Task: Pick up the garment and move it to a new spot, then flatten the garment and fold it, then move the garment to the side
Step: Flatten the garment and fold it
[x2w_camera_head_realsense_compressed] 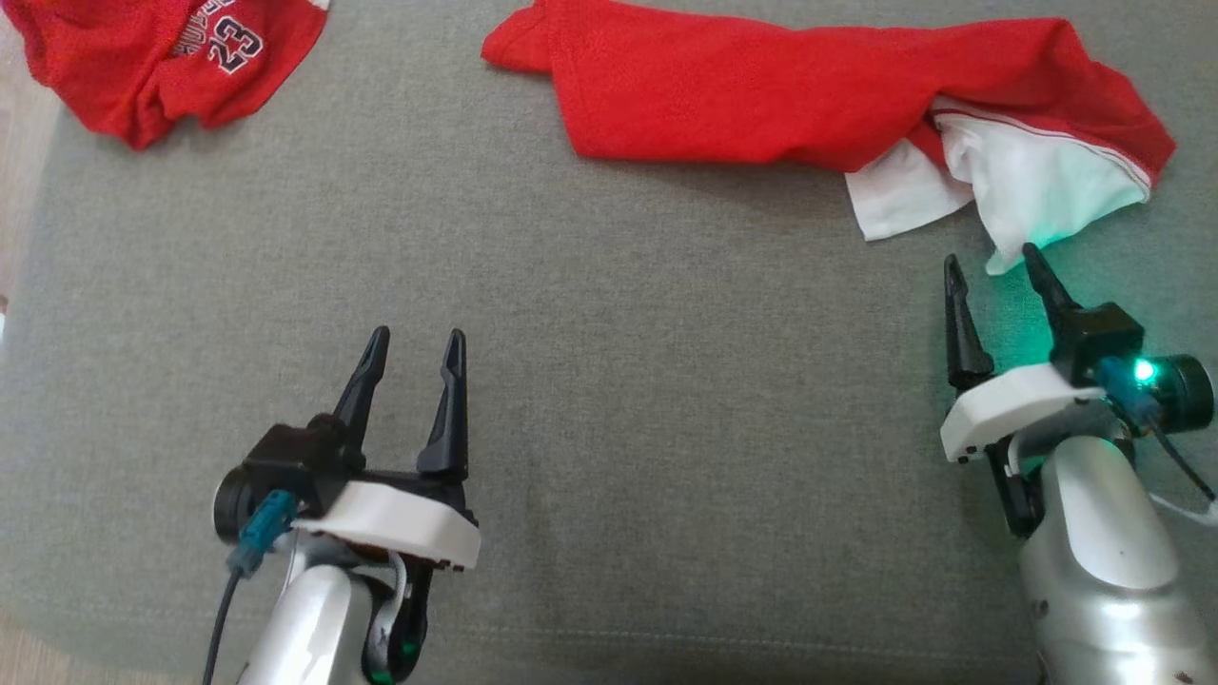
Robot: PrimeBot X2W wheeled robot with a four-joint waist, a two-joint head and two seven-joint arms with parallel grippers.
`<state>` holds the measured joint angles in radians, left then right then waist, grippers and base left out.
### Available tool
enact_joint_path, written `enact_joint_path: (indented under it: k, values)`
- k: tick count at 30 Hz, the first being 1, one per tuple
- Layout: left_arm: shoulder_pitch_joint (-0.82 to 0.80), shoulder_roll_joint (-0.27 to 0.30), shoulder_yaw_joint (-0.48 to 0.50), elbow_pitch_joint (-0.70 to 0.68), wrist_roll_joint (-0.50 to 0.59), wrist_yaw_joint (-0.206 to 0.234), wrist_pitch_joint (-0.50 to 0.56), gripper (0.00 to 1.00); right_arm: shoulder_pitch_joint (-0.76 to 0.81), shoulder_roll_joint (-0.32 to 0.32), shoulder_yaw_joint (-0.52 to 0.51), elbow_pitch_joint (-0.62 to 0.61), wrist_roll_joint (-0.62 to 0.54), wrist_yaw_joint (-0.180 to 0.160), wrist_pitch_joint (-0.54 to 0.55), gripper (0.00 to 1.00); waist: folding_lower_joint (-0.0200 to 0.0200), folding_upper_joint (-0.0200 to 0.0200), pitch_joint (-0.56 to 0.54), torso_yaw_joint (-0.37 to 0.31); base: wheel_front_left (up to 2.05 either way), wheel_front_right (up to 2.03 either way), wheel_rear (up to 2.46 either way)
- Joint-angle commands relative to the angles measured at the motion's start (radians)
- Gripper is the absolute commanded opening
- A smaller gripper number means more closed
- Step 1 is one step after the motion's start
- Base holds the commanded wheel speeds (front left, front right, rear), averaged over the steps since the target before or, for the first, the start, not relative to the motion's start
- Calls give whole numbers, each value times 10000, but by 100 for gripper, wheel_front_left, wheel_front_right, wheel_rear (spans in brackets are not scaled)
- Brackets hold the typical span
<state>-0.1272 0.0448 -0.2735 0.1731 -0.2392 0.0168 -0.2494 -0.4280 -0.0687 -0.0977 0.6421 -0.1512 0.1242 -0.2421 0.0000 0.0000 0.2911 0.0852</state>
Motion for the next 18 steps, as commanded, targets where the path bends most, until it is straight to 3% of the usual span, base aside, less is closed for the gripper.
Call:
enact_joint_path:
  k: [1, 3, 4, 6, 7, 8, 9, 13, 18]
  values:
    - [-229, 55, 380, -244, 43, -19, -124, 100, -435, 1, 183, -147, -258, 65, 59, 100, 0, 0, 47, 51, 0, 0, 0]
    - [-264, 55, 360, -227, 22, -23, -124, 100, -635, -158, -103, 27, -684, 65, 76, 100, 0, 0, 92, 128, 0, 0, 0]
    - [-279, 55, 359, -223, 11, -17, -124, 100, -738, -186, -287, 115, -888, 65, 78, 95, 0, 0, 111, 159, 0, 0, 0]
    - [-301, 55, 377, -226, 0, -1, -124, 100, -945, -200, -689, 316, -1285, 65, 109, 48, 0, 0, 144, 203, 0, 0, 0]
    - [-306, 55, 386, -224, 0, 1, -124, 100, -1031, -220, -880, 426, -1545, 65, 156, 32, 0, 0, 152, 220, 0, 0, 0]
    - [-312, 55, 391, -218, 1, 0, -124, 100, -1110, -219, -1078, 530, -1762, 65, 180, 10, 0, 0, 156, 239, 0, 0, 0]
    - [-319, 55, 392, -207, 0, -2, -124, 100, -1185, -203, -1257, 627, -1925, 65, 176, 0, 0, 0, 154, 255, 0, 0, 0]
    - [-306, 55, 443, -151, -8, 29, -124, 100, -1367, -88, -1702, 699, -2261, 65, 9, 0, 0, 0, 54, 197, 0, 0, 0]
    - [-208, 55, 586, -173, 7, 48, -124, 100, -1156, 62, -1499, 169, -2130, 65, -149, 0, 0, 0, -153, -96, 0, 0, 0]
